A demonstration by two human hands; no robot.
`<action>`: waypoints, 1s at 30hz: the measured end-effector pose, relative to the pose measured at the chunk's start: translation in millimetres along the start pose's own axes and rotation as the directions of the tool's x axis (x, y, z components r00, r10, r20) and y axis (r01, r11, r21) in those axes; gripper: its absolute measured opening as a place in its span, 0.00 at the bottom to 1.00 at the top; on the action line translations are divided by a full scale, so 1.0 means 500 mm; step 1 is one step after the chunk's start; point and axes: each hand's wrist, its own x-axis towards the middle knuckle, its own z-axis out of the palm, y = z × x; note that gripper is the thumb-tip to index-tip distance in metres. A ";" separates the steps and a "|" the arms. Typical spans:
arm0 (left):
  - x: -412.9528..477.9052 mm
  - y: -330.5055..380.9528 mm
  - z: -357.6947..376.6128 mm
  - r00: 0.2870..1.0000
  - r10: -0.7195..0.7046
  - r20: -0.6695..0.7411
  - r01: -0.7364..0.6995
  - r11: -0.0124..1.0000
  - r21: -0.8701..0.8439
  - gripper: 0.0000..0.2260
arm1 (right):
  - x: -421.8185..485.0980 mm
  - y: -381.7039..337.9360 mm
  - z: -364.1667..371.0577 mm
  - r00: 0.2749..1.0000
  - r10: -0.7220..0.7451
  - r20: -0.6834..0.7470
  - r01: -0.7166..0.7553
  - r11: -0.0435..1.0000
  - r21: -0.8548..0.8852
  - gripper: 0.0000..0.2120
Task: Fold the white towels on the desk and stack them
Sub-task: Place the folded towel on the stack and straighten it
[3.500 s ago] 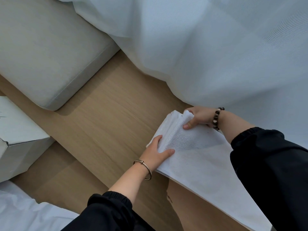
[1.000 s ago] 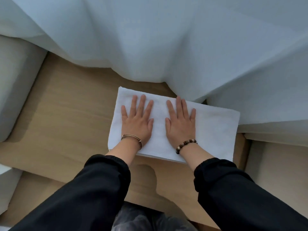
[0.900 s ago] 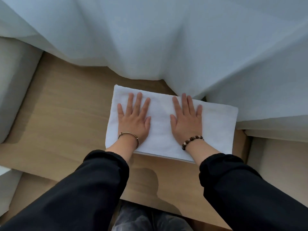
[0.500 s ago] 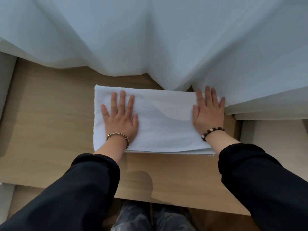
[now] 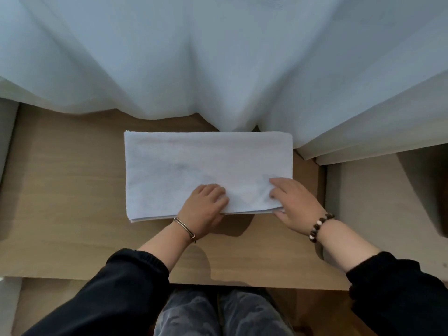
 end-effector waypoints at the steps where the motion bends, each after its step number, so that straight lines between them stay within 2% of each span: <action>1: 0.000 0.003 -0.002 1.000 -0.020 -0.008 0.020 1.000 -0.007 0.18 | -0.006 0.002 0.001 1.000 -0.012 -0.024 0.011 1.000 -0.015 0.12; 4: -0.001 0.004 -0.009 0.996 -0.030 -0.083 0.025 0.998 -0.060 0.13 | -0.012 0.002 0.001 0.993 -0.019 -0.114 0.018 1.000 -0.010 0.05; 6: -0.005 0.006 -0.016 0.993 -0.039 -0.109 0.029 0.995 -0.091 0.12 | -0.015 -0.002 -0.001 0.972 -0.047 -0.229 0.049 0.999 0.003 0.05; 9: -0.017 0.012 -0.020 0.993 -0.042 -0.114 0.034 0.997 -0.067 0.12 | -0.033 -0.009 0.001 0.887 -0.074 -0.456 0.085 0.996 0.003 0.08; 11: -0.024 0.016 -0.021 0.992 -0.042 -0.121 0.036 0.998 -0.050 0.13 | -0.051 -0.014 0.015 0.839 -0.106 -0.534 0.108 0.994 -0.027 0.09; 14: -0.029 0.022 -0.022 0.992 -0.037 -0.122 0.034 0.999 -0.027 0.14 | -0.061 -0.013 0.041 0.854 -0.087 -0.513 0.067 0.996 -0.056 0.12; 17: -0.032 0.033 -0.018 0.993 0.035 -0.108 -0.029 0.998 0.054 0.15 | -0.049 -0.009 0.052 0.873 -0.021 -0.487 0.003 0.999 -0.038 0.13; 22: -0.033 0.038 -0.002 0.994 0.103 -0.047 -0.099 0.991 0.087 0.12 | -0.048 -0.010 0.058 0.851 -0.012 -0.526 0.011 1.000 -0.005 0.13; 26: -0.025 0.036 0.000 0.998 0.060 0.029 -0.063 0.995 0.077 0.17 | -0.059 -0.004 0.070 0.828 0.000 -0.560 -0.006 1.000 -0.009 0.11; 30: -0.020 0.038 0.004 0.996 -0.021 0.089 0.015 0.997 0.070 0.18 | -0.063 -0.007 0.085 0.904 0.023 -0.427 -0.062 0.995 -0.077 0.09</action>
